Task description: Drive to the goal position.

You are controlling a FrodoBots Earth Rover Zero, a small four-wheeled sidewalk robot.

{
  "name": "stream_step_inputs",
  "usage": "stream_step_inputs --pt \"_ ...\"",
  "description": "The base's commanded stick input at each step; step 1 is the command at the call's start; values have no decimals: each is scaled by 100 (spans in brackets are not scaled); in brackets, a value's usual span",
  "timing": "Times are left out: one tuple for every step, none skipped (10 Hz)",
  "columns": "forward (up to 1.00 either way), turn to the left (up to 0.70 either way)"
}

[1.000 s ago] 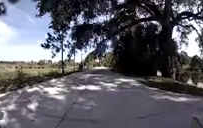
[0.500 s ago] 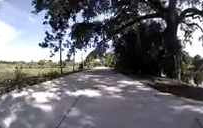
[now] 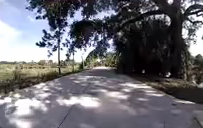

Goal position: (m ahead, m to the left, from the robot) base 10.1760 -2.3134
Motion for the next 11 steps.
stream_step_inputs --pt "85 0" --pt "85 0" --pt "85 0" --pt "85 0" --pt "85 0" --pt "85 0" --pt "85 0" --pt "85 0" --pt "85 0" --pt "85 0" --pt "85 0"
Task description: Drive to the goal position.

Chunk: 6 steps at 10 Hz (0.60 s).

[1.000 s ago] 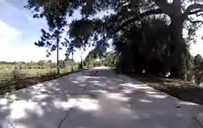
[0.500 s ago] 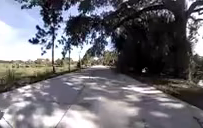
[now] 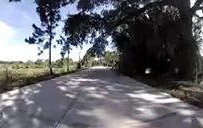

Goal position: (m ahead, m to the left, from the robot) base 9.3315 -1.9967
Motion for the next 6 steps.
stream_step_inputs --pt "85 0" --pt "85 0" --pt "85 0" --pt "85 0" --pt "85 0" --pt "85 0"
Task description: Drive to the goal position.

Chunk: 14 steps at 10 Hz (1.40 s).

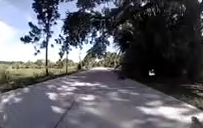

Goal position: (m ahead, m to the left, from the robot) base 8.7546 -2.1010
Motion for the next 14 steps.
stream_step_inputs --pt "85 0" --pt "85 0" --pt "85 0" --pt "85 0" --pt "85 0" --pt "85 0" --pt "85 0" --pt "85 0" --pt "85 0" --pt "85 0" --pt "85 0" --pt "85 0" --pt "85 0" --pt "85 0"
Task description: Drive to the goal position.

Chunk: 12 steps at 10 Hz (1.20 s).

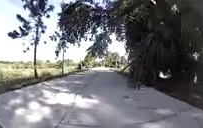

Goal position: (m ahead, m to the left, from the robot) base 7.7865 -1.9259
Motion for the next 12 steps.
stream_step_inputs --pt "85 0" --pt "85 0" --pt "85 0" --pt "85 0" --pt "85 0" --pt "85 0" --pt "85 -29" --pt "85 -20" --pt "85 -4" --pt "85 0" --pt "85 0" --pt "85 0"
